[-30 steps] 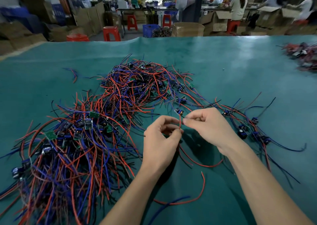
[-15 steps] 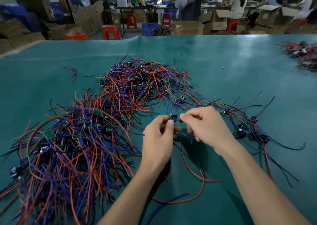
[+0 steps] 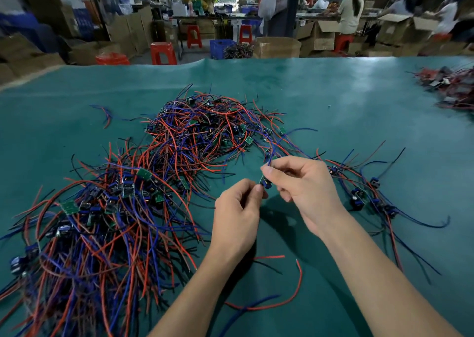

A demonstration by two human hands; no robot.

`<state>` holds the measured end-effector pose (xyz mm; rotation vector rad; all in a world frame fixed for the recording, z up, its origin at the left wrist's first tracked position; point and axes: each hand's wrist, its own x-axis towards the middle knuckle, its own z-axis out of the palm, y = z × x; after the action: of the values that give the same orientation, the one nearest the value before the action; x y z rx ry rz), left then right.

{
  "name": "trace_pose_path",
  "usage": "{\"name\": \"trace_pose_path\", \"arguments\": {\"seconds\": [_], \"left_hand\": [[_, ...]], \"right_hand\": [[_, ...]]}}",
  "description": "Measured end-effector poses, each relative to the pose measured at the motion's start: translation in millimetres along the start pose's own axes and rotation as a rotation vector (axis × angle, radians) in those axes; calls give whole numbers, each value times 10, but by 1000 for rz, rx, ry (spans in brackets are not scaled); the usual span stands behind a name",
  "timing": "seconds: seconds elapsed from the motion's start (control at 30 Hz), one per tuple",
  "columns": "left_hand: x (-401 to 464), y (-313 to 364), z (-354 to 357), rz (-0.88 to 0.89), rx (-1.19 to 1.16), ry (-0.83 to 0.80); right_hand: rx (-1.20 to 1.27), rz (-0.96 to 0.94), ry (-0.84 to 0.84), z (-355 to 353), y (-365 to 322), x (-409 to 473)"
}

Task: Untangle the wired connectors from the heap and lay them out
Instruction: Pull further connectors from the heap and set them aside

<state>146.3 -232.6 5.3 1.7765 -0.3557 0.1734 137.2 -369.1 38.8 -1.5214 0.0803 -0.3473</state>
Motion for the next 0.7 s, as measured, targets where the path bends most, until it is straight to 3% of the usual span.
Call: {"name": "trace_pose_path", "arguments": {"seconds": [0.17,0.43,0.63,0.7], "left_hand": [[-6,28,-11,30,44,-25],[-27,20,1,32,133,-80],[-40,7,8,-3,140,-1],[-36,-5,4,-8,87,44]], "right_hand": [[-244,-236,171,-10,46,39],[-287,-358,495,-374,-25,182],[-64,-235,920,-641,-129,202],[83,-111,877,-616,-126,196]]}}
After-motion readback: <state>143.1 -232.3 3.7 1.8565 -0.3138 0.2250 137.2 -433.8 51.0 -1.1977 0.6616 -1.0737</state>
